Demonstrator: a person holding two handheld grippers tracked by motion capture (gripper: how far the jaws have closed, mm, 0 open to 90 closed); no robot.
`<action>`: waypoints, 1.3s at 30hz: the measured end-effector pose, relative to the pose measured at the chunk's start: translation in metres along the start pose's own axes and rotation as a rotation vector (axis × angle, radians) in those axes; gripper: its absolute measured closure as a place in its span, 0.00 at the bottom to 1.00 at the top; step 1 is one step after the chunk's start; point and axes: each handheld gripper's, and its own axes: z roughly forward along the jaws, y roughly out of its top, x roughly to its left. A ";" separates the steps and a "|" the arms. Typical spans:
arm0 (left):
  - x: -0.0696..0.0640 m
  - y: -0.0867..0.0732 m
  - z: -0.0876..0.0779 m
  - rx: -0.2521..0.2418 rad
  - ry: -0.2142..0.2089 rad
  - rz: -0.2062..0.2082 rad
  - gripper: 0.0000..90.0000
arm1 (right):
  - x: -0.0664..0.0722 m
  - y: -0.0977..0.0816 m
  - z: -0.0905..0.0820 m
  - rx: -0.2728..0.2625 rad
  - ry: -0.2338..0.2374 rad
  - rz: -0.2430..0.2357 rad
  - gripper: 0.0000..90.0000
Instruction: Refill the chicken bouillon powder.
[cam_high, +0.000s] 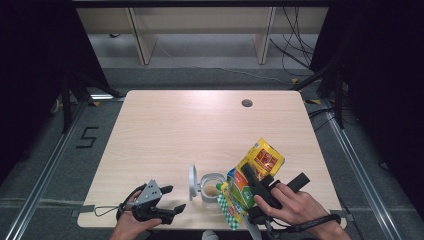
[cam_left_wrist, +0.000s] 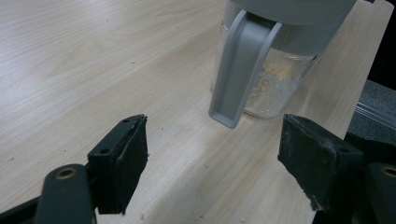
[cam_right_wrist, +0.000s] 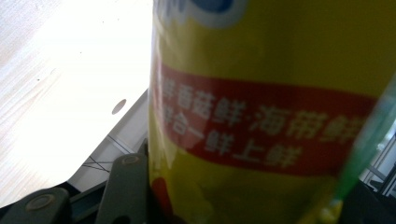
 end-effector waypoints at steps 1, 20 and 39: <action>0.000 0.000 0.000 -0.001 0.001 -0.002 0.26 | 0.000 0.000 -0.001 0.004 0.002 -0.004 0.59; 0.000 0.000 0.000 0.001 0.001 0.000 0.26 | -0.004 -0.001 0.000 0.009 0.000 -0.043 0.59; 0.000 -0.001 0.000 0.006 0.005 -0.024 0.24 | -0.006 0.000 -0.001 -0.007 -0.004 -0.033 0.59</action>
